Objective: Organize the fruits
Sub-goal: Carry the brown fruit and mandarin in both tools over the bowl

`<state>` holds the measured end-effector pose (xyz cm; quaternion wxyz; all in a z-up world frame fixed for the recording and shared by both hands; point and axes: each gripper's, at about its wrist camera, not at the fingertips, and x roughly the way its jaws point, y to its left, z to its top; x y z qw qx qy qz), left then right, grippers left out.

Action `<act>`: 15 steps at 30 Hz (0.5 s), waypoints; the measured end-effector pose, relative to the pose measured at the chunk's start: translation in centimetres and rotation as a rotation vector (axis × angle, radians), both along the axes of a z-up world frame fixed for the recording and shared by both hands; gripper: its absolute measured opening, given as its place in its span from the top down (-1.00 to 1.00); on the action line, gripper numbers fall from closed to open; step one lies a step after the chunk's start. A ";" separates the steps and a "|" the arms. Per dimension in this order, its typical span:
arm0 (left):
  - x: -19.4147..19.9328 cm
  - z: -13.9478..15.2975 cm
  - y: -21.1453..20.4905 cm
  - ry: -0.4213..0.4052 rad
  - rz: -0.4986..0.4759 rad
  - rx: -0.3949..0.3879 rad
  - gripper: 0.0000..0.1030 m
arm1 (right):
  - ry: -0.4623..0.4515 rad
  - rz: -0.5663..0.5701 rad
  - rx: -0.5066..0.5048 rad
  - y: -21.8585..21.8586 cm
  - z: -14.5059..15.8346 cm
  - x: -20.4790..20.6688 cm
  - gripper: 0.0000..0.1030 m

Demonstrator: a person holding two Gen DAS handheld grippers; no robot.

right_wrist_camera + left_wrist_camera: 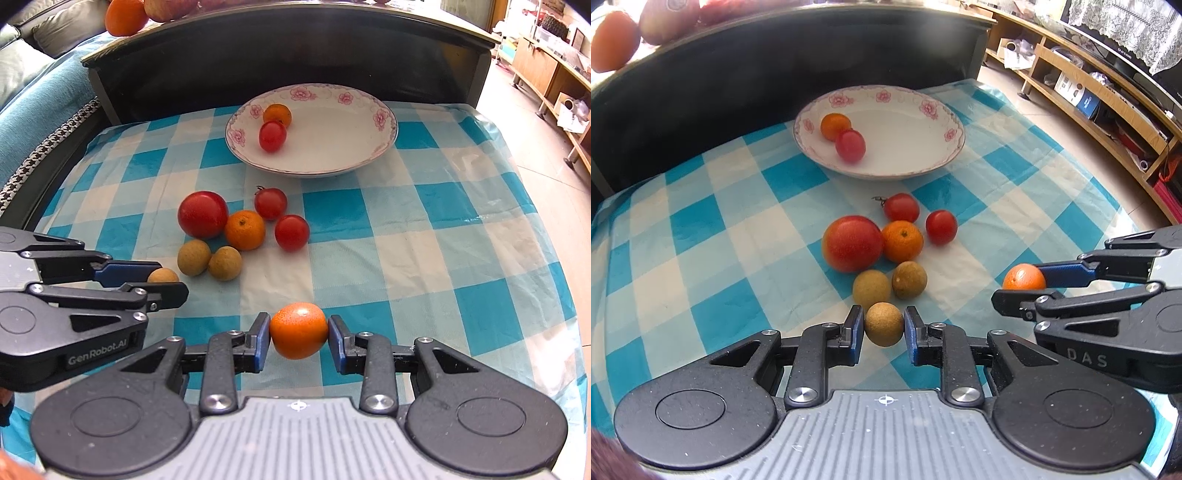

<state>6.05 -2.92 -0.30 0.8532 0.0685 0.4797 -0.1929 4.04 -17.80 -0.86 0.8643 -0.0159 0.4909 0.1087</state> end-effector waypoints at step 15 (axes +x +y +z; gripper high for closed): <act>1.0 1.3 -0.9 -0.038 -0.014 -0.023 0.41 | -0.030 -0.015 0.021 0.1 1.0 0.7 0.28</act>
